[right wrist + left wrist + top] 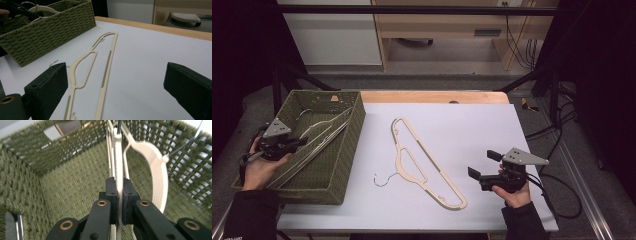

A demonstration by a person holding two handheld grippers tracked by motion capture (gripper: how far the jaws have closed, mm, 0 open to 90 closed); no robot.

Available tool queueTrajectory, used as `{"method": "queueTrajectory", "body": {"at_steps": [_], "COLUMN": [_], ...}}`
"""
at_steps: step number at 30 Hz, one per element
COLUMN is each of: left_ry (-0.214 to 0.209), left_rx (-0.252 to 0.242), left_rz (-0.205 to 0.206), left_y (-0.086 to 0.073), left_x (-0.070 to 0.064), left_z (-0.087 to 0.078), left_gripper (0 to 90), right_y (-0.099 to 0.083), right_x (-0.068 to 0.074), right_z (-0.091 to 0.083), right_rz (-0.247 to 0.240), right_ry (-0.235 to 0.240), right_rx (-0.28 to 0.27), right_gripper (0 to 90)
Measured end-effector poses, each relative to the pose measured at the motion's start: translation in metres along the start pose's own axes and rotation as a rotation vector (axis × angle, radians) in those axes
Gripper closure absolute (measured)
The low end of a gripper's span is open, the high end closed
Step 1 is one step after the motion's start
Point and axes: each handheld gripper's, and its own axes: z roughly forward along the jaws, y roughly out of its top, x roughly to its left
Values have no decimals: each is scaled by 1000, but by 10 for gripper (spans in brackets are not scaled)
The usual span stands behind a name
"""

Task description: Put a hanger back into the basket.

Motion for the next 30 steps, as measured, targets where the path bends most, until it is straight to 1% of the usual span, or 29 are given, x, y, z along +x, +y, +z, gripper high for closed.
{"method": "queueTrajectory", "body": {"at_steps": [3, 6, 7, 8, 9, 10, 11, 12, 13, 14, 17, 18, 19, 20, 21, 23, 26, 27, 29, 30], "left_ry": [-10, -40, -40, -68, -68, -69, -76, -77, -89, -85, -90, -90, -93, -98, -98, -94, -84, -81, -55, -58], "left_rx": [22, 66, 66, 73, 73, 84, 90, 101, 114, 115, 123, 112, 98, 83, 83, 67, 4, -15, -60, -76], "left_rz": [-18, -57, -57, -70, -70, -63, -71, -57, -68, -59, -65, -74, -77, -80, -80, -72, -89, -82, -86, -84], "left_y": [-5, -9, -9, -10, -10, -9, -8, -7, -6, -5, -4, -4, -3, -1, -1, 3, 9, 11, 15, 17], "left_x": [-1, -3, -3, -4, -4, -5, -7, -8, -10, -11, -12, -12, -11, -11, -11, -10, -13, -15, -21, -24], "left_z": [4, 10, 10, 11, 11, 10, 11, 11, 11, 12, 11, 9, 7, 0, 0, -9, -22, -27, -35, -39], "left_gripper": [856, 842, 833, 825, 822, 822, 818, 809, 809, 798, 790, 770, 770, 747, 737, 727, 692, 692, 659, 655], "right_y": [0, 0, 0, 0, 0, 0, -1, 0, 0, 0, 0, 0, 0, 0, 0, 1, 1, 1, 2, 2], "right_x": [0, 1, 1, 1, 1, 1, 1, 1, 1, 1, 2, 1, 1, 1, 1, 1, 2, 2, 3, 3], "right_z": [0, 0, 0, 0, 0, 1, 1, 1, 1, 1, 0, 0, 0, 0, 0, 0, 0, 0, 0, -1], "right_rz": [-1, 1, 1, -1, -1, -3, -3, -3, -3, 0, 3, 0, 0, -1, -1, 5, 2, 2, 4, 5], "right_ry": [4, 3, 3, 7, 7, 7, 7, 8, 8, 11, 8, 8, 8, 8, 8, 7, 14, 14, 15, 16], "right_rx": [-3, 1, 1, 4, 4, 5, 3, 2, 2, 0, 0, -1, -1, -3, -3, -6, -6, -6, -10, -11], "right_gripper": [60, 61, 61, 62, 62, 62, 63, 64, 64, 64, 64, 64, 64, 64, 64, 64, 65, 65, 66, 66]}}
